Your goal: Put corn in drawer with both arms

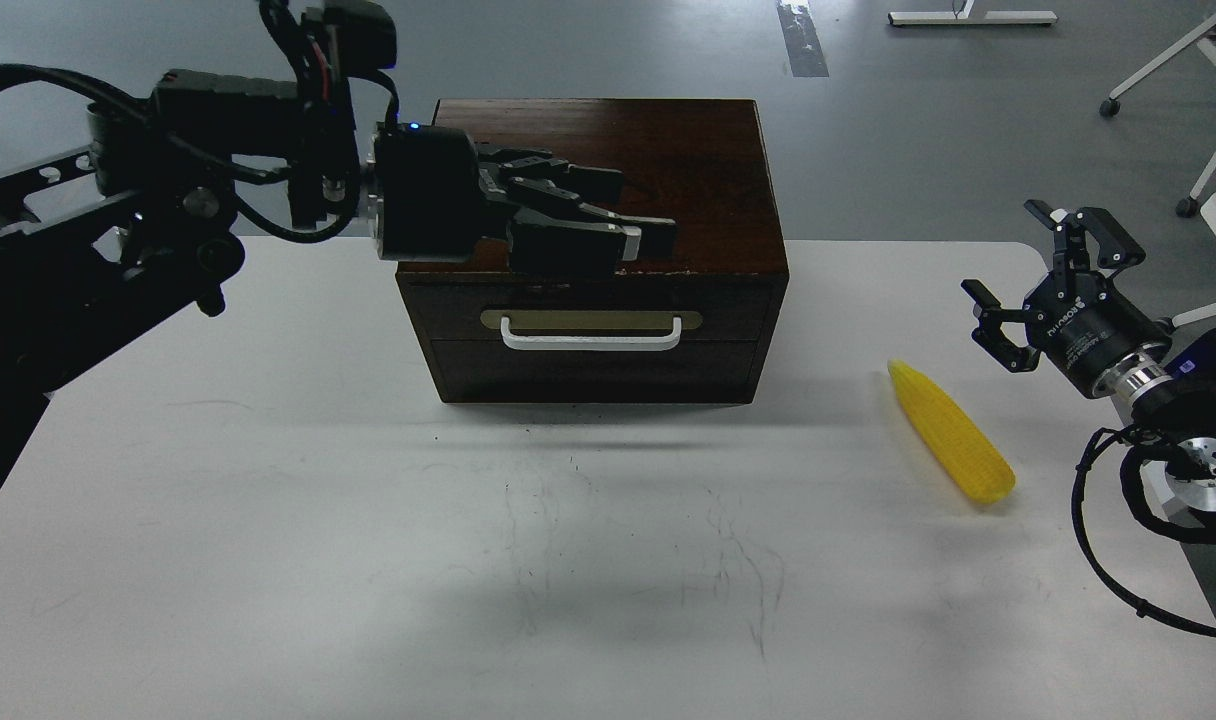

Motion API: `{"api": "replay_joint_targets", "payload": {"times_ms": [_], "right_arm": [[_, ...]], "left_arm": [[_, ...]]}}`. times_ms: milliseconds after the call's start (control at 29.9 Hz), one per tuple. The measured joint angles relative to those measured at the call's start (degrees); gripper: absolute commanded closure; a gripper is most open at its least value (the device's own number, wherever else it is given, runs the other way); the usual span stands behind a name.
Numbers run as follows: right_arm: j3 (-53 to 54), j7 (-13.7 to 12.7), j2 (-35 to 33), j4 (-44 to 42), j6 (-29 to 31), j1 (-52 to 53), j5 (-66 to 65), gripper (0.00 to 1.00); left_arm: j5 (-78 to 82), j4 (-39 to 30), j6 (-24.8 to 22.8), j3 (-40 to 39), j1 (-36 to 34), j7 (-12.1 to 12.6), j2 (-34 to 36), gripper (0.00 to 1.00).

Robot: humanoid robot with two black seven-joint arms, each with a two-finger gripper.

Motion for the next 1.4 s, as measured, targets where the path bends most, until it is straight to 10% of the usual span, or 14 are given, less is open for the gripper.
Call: {"api": "replay_joint_targets", "payload": {"times_ms": [434,1403], "right_arm": [[0.0,0.0,0.0,-0.1,0.0,-0.2,-0.6,0.0],[0.0,0.0,0.2,-0.1,0.0,-0.6,-0.6,0.0]], "left_arm": [[21.2,4.2,0.0,22.9,-12.4,0.0,-7.7,0.02],[23.1,10.6,0.0,27.8,-11.1,0.0,-10.4,0.02]]}}
